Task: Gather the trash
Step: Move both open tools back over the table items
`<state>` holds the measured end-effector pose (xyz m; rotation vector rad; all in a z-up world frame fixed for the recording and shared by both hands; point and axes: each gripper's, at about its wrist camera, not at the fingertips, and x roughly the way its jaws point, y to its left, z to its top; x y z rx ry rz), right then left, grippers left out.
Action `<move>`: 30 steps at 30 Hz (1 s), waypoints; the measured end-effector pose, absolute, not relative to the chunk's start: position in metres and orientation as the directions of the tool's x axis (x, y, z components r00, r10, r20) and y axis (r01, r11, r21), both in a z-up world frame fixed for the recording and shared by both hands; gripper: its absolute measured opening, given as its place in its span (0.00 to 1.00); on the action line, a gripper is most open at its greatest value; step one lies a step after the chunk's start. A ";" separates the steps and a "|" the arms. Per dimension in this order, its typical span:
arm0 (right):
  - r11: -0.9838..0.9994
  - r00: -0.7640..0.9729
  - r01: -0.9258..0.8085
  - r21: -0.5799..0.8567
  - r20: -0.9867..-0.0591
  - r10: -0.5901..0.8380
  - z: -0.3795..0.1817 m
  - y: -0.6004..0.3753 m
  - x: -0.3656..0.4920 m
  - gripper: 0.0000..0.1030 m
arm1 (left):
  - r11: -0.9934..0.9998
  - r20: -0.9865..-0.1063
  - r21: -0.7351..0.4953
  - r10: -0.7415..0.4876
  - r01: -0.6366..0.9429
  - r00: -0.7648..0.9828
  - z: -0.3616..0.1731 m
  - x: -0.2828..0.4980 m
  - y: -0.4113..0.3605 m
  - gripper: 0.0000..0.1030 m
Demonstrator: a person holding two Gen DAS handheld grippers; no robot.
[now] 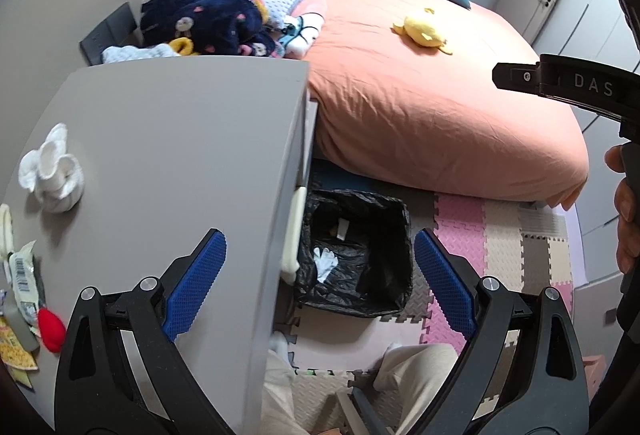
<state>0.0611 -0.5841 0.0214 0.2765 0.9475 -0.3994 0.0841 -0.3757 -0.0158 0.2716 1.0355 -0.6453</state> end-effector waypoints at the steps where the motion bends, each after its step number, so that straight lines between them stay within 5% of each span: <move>1: 0.898 0.523 0.436 0.055 -0.828 -0.203 0.023 -0.578 0.064 0.71 | 0.791 -0.861 -0.087 -0.365 0.605 0.354 -0.015 0.085 -0.370 0.89; 30: 0.981 0.549 0.174 0.081 -0.835 -0.028 0.020 -0.405 0.111 0.71 | 0.914 -0.837 -0.098 -0.290 0.394 0.464 0.001 0.100 -0.194 0.89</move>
